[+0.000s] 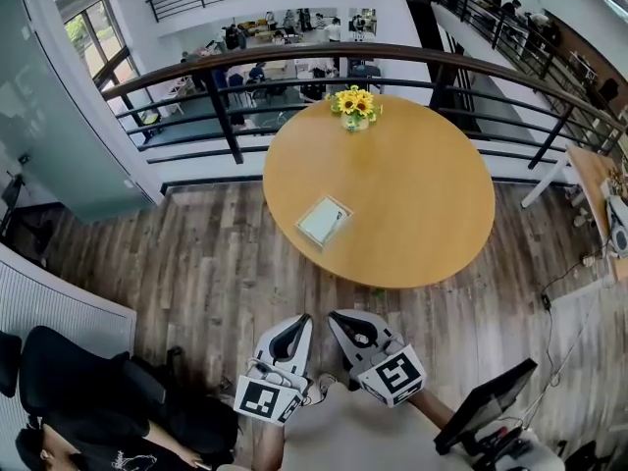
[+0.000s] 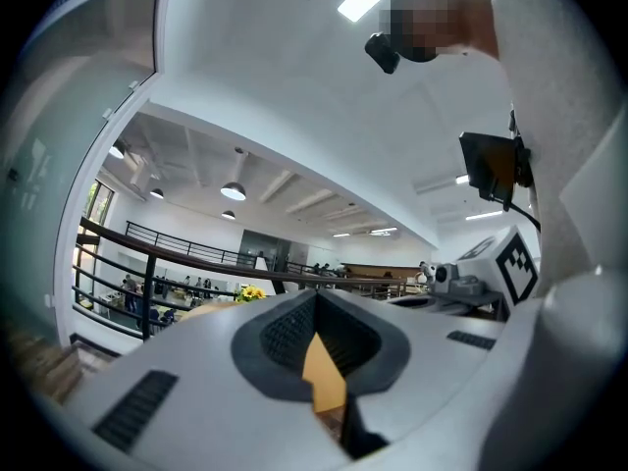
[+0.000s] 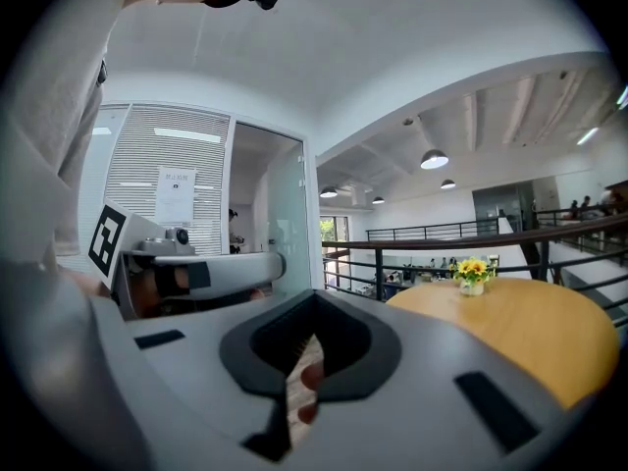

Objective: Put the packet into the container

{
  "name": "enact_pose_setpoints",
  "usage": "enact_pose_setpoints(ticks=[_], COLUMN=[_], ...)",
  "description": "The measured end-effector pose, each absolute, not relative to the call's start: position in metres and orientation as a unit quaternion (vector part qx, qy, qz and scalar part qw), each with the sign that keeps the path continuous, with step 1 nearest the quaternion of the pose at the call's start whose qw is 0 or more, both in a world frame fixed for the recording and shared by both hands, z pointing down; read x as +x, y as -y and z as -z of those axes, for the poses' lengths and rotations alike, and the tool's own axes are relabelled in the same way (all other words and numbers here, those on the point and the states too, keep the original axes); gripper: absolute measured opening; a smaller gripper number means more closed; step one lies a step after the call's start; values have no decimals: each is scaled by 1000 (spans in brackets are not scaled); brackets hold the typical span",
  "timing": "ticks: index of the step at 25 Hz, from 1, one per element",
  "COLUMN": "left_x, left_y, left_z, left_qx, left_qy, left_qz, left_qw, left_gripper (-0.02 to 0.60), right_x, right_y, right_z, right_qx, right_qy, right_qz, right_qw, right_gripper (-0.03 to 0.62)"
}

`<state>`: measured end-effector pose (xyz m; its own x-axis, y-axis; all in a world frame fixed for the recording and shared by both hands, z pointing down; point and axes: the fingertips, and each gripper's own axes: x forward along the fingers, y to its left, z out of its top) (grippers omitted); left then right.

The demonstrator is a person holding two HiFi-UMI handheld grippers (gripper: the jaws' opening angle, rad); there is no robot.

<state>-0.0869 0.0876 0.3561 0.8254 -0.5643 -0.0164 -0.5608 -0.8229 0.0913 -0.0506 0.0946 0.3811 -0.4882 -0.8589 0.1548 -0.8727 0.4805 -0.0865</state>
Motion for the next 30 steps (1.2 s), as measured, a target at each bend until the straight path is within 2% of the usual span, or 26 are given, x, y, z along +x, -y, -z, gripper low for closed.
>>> enact_pose_setpoints(ticks=[9,19,30], left_x=[-85,-64,-51], left_y=[-107,-110,-116], left_z=[-354,-349,-354], left_qx=[949,949,945], left_qy=[312,312,323], left_qz=[24,13,17], left_qw=[41,32,40], left_gripper=[5,5,5], right_x=[-39,8,20], right_y=[-107,-103,-108], right_z=[-378,-364,-372], right_qx=[509,535,530], right_qy=[858,843,846], right_qz=[-59,-36,-33], right_qw=[50,50,58], right_gripper=[3,3,3])
